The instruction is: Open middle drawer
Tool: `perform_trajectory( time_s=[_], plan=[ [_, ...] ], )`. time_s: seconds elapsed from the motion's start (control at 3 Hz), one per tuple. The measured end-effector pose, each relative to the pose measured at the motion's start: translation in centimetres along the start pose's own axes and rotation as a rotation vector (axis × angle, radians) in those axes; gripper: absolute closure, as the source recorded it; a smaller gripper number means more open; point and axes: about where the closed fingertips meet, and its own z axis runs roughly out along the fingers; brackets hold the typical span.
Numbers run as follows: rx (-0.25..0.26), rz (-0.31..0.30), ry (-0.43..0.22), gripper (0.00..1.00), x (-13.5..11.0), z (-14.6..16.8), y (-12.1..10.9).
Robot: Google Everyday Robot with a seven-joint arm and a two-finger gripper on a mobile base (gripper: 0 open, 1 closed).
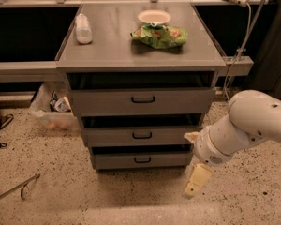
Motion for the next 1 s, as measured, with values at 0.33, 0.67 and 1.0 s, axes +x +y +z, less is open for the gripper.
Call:
perform_trajectory(
  time_s=[0.33, 0.67, 1.0],
  plan=[
    [-0.012, 0.036, -0.063, 0.0, 2.0, 4.2, 1.4],
    [0.043, 0.069, -0.124, 0.0, 3.4, 9.5, -0.9],
    [0.125, 0.086, -0.1, 0.0, 3.9, 13.9, -4.2]
  ],
)
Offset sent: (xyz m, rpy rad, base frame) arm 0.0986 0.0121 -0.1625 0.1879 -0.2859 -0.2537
